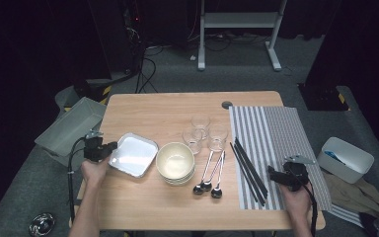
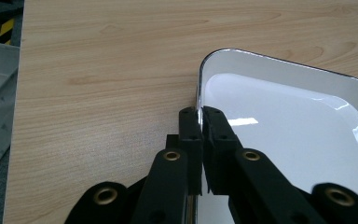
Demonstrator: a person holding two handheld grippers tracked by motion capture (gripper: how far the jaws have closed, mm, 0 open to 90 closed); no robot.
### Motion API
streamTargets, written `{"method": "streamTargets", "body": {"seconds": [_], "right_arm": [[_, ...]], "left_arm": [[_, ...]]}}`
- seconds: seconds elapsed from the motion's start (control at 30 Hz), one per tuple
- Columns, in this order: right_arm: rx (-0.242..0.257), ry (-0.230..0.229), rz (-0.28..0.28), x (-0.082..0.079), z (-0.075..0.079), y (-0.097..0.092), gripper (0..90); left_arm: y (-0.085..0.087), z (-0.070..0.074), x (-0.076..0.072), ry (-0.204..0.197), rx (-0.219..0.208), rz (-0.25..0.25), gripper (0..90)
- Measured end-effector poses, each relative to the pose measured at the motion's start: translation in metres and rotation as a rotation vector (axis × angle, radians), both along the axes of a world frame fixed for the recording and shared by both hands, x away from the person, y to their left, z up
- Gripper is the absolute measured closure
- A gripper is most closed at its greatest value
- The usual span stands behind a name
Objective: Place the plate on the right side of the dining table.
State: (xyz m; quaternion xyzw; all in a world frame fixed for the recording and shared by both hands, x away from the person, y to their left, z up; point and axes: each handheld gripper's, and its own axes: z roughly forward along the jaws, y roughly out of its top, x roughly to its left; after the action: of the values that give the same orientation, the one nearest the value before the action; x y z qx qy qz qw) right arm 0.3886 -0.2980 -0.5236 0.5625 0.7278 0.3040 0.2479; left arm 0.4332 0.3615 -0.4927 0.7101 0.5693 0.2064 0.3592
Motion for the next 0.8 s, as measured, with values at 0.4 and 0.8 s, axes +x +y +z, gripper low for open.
{"method": "streamTargets", "body": {"seconds": [0.4,0.8], "right_arm": [[0.000,0.000,0.000,0.0000,0.0000,0.0000,22.1],[0.000,0.000,0.000,0.0000,0.0000,0.0000,22.1]], "left_arm": [[0.0010,0.0035,-0.0025,-0.014,-0.002,0.000,87.4],[0.0011,0.0058,-0.0040,-0.029,-0.001,0.004,87.6]]}}
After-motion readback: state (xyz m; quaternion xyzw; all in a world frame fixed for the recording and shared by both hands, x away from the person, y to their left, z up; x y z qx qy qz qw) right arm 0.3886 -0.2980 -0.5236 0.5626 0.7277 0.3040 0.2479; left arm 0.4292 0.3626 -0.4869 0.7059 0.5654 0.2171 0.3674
